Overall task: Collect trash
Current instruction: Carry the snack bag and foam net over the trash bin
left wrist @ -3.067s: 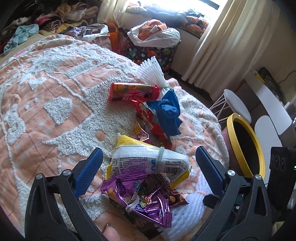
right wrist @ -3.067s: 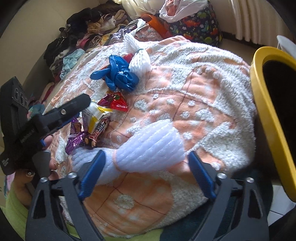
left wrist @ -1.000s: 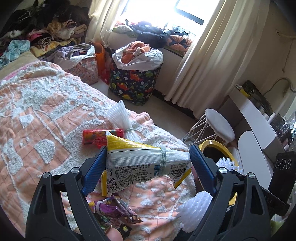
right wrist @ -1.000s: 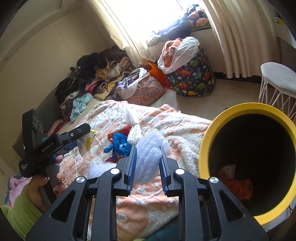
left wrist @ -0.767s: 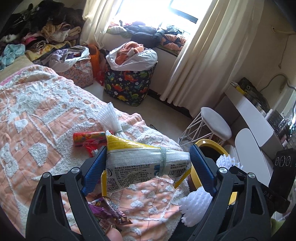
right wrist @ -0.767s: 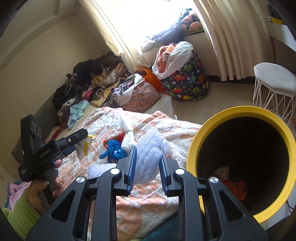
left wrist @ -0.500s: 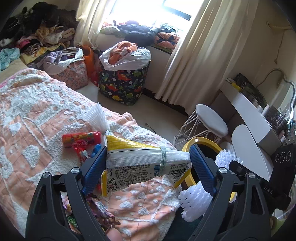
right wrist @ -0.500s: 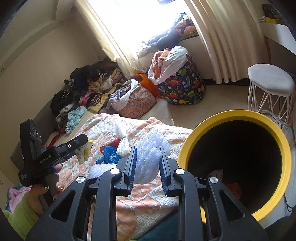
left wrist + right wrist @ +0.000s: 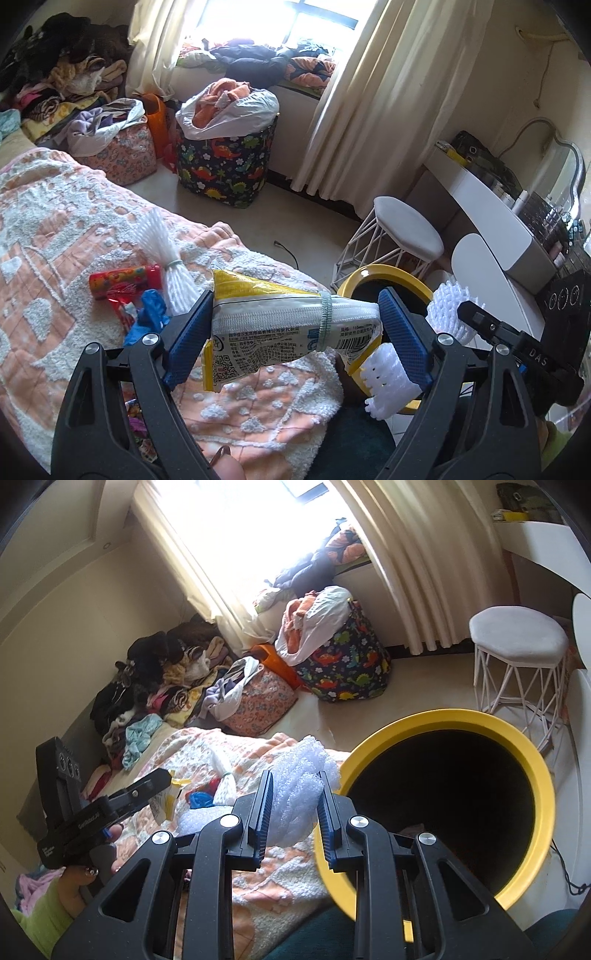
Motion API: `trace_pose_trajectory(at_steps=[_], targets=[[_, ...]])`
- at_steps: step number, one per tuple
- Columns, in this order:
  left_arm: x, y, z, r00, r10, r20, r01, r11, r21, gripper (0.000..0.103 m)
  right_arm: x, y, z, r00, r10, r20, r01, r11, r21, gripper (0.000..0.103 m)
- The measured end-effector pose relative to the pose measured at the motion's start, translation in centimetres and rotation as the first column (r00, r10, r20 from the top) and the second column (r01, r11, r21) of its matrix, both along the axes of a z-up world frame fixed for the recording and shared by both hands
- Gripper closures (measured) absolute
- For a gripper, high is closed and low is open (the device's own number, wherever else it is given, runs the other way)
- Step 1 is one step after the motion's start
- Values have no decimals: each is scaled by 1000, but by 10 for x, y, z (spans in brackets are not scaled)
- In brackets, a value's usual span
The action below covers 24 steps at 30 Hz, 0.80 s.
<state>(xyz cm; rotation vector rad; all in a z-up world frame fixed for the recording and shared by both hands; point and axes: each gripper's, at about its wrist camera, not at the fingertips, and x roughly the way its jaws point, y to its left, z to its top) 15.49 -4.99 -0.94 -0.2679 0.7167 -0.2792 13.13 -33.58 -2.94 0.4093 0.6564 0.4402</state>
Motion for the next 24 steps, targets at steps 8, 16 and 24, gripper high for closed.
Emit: trace_pose_trajectory(at_steps=[8,16,24], targets=[[2,-18,-1,999,-39,1,39,999,9,23,5,-24,-3,998,-61,-6,61,998,17,81],[4,-39,-2,997,-77,-2,77,997,17,23,9,-47,-7,993,-117,-8,117,993,25,80],[6,-58,-6,993,-115,-9,115,993,23,23,12,-69,-13,984,-179,-18,179,983,25,81]])
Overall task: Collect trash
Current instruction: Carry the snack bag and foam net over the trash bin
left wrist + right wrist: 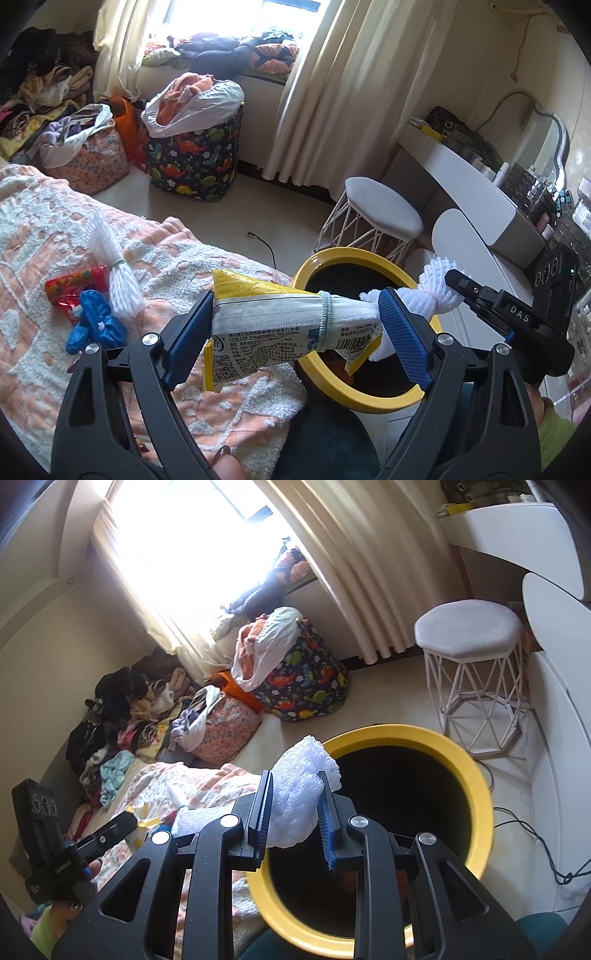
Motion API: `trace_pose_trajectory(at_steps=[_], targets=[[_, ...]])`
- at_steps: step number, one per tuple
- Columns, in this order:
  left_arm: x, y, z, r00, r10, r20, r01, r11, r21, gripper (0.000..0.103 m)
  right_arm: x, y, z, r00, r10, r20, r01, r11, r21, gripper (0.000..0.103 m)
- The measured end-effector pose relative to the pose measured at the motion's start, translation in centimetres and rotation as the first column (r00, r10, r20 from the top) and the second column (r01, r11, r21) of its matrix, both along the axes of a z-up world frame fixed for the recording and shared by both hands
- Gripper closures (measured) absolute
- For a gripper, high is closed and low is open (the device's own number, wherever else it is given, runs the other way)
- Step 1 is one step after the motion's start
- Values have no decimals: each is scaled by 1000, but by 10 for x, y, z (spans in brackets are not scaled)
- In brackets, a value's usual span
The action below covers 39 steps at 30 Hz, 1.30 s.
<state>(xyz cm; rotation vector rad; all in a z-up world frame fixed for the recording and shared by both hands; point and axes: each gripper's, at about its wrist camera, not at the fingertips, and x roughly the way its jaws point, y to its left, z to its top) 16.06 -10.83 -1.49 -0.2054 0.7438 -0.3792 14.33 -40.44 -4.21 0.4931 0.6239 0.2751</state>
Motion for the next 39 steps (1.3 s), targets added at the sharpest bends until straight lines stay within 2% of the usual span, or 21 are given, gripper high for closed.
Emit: trace_pose_trajectory(at_steps=[16,30,39], targets=[[3,-50,-19,993,-111,-36,112,994,22,23,8,-34,-29,992,-118,-47,114,990,-78,80],[11,-106,-51,967,-235,-103,240,970,44,23,10,-48,-47,979,-192,-62,181,971,-159,80],[16,-123,-74,956,-254,-148,265,963,57,23,15,-51,-55,978,-198,-65,184,968,-173,76]])
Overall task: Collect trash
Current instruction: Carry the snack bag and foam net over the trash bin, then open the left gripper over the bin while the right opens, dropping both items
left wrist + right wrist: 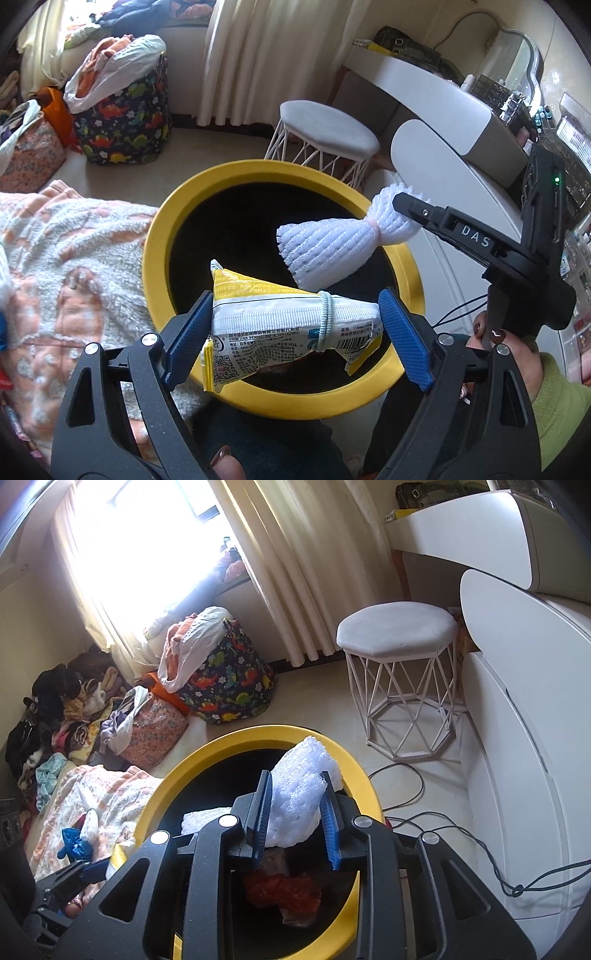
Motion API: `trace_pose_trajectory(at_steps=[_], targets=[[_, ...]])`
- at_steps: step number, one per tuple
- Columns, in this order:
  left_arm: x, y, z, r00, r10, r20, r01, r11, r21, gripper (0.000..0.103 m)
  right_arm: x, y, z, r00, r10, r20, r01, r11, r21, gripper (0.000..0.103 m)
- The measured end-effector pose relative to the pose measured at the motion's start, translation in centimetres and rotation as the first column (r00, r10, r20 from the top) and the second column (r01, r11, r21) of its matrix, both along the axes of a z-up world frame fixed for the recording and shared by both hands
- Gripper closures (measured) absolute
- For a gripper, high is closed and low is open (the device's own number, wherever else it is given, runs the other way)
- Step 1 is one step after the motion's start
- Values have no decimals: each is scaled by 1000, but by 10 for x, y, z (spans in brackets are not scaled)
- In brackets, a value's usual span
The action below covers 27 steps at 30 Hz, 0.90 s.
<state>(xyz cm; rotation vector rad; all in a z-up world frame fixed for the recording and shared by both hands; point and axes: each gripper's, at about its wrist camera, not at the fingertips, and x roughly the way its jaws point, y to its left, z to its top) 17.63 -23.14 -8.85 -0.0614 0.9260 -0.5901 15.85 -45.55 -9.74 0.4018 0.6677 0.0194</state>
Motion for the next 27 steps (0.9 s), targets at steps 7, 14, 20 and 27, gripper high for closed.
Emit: trace_pose_trajectory(at_steps=[7,14,20,27], targets=[[4,4,-5,999,34,-7,-34,999,1,12,-1,-5,-1,1000,-3,18,2,999,51,37],[4,21,4,993,113,32,-114,993,14,11,-3,-1,3,999,0,33,-3,998,65,27],[-2,38,16,983,167,80,-169,985,18,11,-6,9,10,998,26,56,-30,998,59,23],[-10,64,30,965,229,128,-231,973,0,11,-10,27,18,995,71,68,-74,996,42,22]])
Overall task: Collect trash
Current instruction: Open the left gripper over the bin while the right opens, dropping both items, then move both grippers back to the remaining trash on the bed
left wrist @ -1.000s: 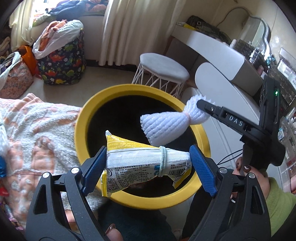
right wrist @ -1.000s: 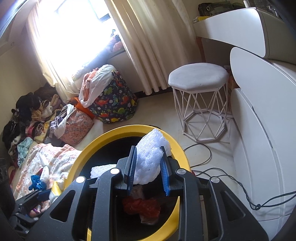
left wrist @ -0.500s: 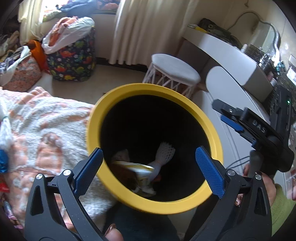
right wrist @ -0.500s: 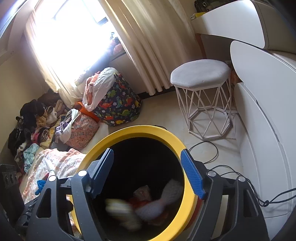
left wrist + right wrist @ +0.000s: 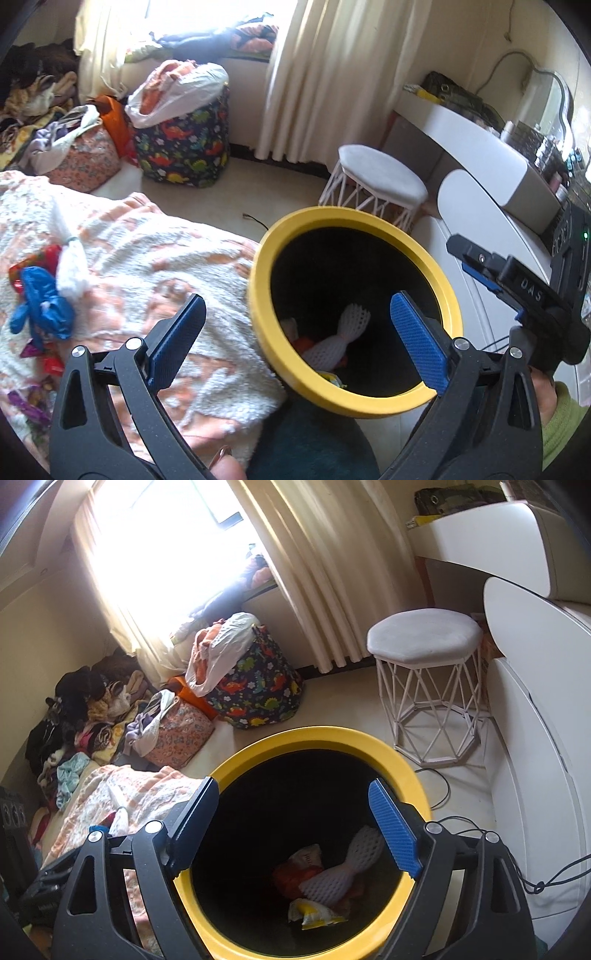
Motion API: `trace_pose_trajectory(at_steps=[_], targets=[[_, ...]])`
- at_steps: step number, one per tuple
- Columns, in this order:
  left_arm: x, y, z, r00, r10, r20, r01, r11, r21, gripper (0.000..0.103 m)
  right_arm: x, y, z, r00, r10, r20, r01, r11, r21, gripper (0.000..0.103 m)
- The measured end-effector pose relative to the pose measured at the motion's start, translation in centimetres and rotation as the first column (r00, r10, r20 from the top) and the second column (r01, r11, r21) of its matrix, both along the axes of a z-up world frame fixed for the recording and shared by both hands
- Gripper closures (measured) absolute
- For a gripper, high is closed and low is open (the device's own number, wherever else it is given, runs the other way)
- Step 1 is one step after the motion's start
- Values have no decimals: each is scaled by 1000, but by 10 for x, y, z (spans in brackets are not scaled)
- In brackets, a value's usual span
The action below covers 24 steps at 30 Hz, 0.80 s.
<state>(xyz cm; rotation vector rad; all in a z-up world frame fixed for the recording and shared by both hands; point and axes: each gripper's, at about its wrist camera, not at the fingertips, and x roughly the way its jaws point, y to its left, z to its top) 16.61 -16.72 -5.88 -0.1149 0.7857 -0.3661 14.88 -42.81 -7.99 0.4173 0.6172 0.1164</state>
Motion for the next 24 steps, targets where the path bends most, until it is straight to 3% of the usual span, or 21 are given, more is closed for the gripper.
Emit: trace_pose_trajectory(at_steps=[24], targets=[[-25,87,27,974,206,92,-203,978,-45,11,-20,87,24,969,243,38,-241,969,-53,21]])
